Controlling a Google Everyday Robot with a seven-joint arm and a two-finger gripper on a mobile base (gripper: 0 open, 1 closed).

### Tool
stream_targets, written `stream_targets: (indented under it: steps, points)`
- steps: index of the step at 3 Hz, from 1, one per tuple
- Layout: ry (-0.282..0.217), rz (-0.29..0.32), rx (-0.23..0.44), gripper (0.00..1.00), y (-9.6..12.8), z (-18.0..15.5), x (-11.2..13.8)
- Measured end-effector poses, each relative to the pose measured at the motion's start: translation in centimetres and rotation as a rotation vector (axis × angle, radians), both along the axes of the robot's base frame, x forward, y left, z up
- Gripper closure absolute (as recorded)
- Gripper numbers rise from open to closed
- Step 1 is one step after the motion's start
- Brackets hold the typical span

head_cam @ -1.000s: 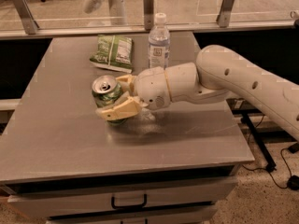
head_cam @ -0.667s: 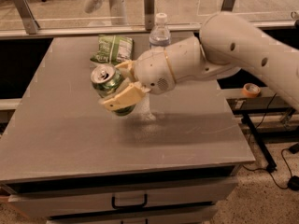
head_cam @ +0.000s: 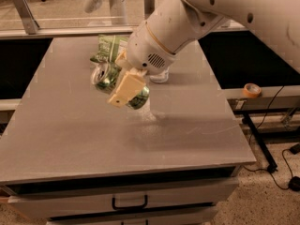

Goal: Knock green can over

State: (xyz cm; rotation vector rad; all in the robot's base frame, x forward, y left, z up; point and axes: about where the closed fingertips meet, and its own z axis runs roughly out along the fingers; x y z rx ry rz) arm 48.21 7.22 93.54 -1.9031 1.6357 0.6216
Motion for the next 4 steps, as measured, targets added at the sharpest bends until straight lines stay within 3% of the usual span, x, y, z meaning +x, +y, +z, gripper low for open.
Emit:
stream_targets:
  steps: [2, 3, 4]
  points:
    - [-0.062, -0.067, -0.362, 1.0, -2.3, -3.3, 0.7]
    - [-0.073, -0.09, -0.465, 0.82, -2.9, -5.2, 0.8]
    - [-0.064, -0.097, -0.525, 0.59, -3.3, -6.7, 0.8]
